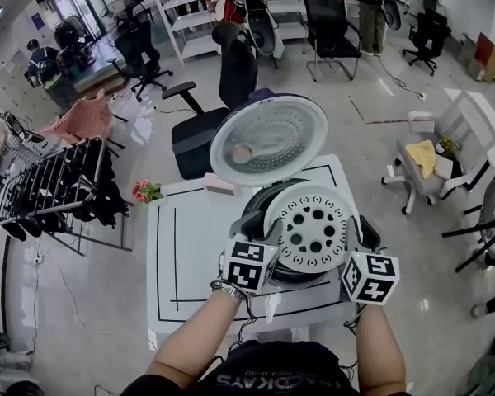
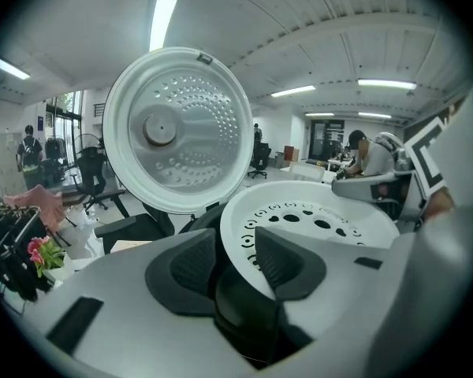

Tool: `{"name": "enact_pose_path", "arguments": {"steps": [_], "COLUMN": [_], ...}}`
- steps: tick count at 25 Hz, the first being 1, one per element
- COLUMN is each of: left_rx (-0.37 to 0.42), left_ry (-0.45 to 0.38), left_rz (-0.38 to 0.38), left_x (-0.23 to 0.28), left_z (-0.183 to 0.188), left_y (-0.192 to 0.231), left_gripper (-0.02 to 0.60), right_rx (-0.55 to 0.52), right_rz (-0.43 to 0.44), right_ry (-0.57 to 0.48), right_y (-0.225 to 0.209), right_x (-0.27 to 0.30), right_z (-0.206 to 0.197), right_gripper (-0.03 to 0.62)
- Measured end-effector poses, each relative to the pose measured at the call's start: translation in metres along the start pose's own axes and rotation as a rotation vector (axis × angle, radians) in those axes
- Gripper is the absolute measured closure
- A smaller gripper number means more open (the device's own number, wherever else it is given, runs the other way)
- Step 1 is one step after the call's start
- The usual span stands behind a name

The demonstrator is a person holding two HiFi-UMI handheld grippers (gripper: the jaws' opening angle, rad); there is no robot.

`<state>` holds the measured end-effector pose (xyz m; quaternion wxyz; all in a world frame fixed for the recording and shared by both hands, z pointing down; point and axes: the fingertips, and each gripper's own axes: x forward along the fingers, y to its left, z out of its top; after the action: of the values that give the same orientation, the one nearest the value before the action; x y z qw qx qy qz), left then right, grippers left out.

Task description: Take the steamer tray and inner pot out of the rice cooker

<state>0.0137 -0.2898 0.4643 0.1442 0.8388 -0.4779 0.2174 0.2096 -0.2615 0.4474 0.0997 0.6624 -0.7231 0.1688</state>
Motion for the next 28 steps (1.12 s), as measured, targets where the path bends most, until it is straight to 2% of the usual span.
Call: {"name": "enact_pose_path", "arguments": {"steps": [4,7,10,12,17,20,28], "left_rx": [-0.093,-0.096,-0.086,-0.114,-0.232,-0.268,-0.306], "left_ry": [0.004,0.009,0.013,0.003,-0.072,-0.113,-0.205], "left_rz": [-0.029,-0.038,-0.008,0.006,0.021,0.038,0.113], "left_x": [-0.001,-0.002,-0.007,-0.011,-0.025,-0.037,-0.072], "left_z": [0.0,-0.001,-0.006,-0.009,-0.011,-0.011,-0.004], "left_y": [0.0,-0.002,-0.001,0.001,0.005,0.01,0.039], "left_gripper": [0.411,0.417,0.452,0.463,0.478,0.482,0.485], "right_rx": [0.023,0.045,0.063,0.07,0.148,0.186,0.13], "right_rz": [0.018,0.039,0.063,0.078,0.12,0.144,0.188], "right_ry": [0.003,0.002,-0.002,-0.007,-0.006,-0.019,-0.086], "right_y": [-0.001,-0.001,0.005,0.009,0.015,0.022,0.062], "right_x": [-0.002,-0.004,-0.006,-0.007,-0.012,-0.017,-0.023], "right_z": [-0.002,-0.003,-0.004,-0.005,-0.01,-0.009,0.016], "right_gripper": [0.514,0.514,0.511,0.511,0.514,0.517,0.534]}}
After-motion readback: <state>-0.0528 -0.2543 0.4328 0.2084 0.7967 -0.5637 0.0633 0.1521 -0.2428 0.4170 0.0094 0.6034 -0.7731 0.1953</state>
